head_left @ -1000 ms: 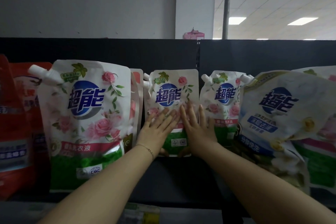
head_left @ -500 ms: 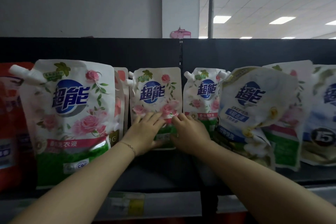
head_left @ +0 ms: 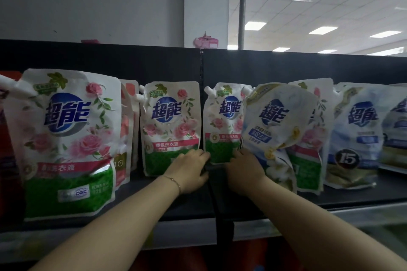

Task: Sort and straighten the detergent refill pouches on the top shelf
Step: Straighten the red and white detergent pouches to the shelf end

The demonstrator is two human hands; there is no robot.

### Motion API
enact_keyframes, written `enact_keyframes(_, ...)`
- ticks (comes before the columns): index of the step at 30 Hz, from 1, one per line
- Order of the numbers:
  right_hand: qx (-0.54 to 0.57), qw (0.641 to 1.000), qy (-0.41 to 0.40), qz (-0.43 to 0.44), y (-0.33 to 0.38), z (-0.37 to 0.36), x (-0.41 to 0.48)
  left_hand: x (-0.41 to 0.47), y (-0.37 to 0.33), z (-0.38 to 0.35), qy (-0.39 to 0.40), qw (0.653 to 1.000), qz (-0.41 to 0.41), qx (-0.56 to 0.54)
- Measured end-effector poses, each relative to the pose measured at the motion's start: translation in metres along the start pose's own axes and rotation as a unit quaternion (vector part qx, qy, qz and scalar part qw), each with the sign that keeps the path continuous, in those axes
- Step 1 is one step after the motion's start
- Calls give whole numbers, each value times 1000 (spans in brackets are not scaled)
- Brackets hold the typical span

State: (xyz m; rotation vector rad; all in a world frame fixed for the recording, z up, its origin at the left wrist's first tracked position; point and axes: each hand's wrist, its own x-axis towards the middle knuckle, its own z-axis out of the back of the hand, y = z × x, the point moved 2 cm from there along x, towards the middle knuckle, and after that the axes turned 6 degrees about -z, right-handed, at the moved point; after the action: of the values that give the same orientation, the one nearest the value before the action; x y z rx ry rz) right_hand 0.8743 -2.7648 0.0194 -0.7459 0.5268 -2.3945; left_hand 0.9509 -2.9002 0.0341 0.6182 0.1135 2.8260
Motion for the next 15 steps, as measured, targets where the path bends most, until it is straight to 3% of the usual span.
enact_keyframes(5, -53, 998, 23, 1, -9, -15, 4, 12, -6, -7, 21, 998, 25, -44)
enact_keyframes(15, 28, 999, -21, 0, -46, -31, 0, 28, -7, -22, 32, 989, 60, -128)
